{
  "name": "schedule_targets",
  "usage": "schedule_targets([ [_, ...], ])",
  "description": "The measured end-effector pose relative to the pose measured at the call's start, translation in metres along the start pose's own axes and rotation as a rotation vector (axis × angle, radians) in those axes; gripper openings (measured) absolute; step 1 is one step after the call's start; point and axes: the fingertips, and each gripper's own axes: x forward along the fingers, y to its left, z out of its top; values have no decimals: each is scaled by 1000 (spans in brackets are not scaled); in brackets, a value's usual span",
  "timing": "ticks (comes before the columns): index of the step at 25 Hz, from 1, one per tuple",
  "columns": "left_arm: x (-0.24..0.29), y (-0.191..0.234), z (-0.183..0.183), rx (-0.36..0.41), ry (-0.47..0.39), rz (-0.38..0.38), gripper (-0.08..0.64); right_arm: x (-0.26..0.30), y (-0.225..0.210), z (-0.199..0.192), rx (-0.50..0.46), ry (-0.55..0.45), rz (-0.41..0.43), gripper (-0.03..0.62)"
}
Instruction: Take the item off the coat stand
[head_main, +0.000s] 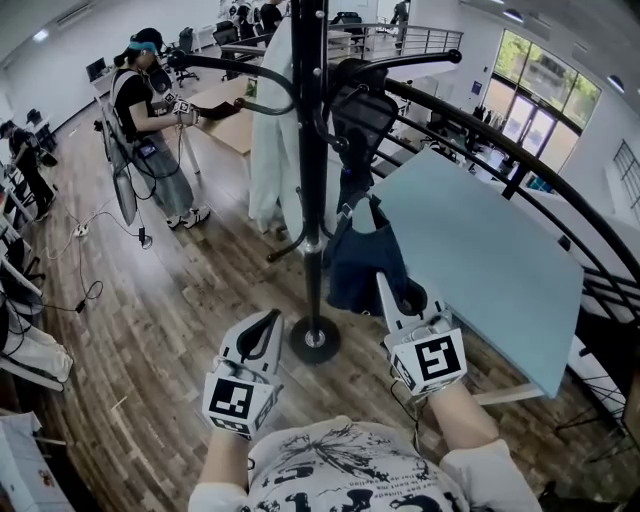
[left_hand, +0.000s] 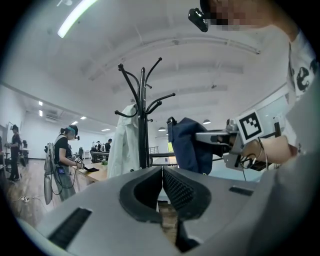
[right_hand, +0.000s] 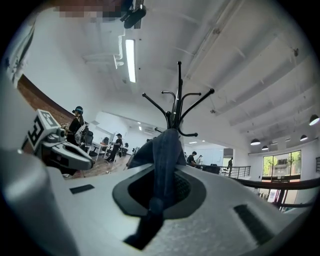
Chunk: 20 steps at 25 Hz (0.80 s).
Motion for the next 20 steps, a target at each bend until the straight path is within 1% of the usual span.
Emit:
schedule_targets([
  [2, 2, -2, 2, 7, 0, -3, 5, -4, 1, -17, 18, 28, 2, 5],
  [5, 3, 1, 10, 15, -6, 6, 5, -7, 3, -32, 37, 56, 7, 5],
  [10, 6, 3, 22, 22, -33, 14, 5, -14, 16, -57, 18, 87, 19, 5],
  [12, 6, 3, 23, 27, -38, 16, 5, -15, 21, -65, 32, 100, 14, 5],
  [16, 8, 7, 25, 26, -40, 34, 5, -15, 26, -67, 67, 89, 15, 5],
  [20, 5, 8, 19, 20, -39, 39, 5, -19, 31, -62, 69, 75, 34, 5],
])
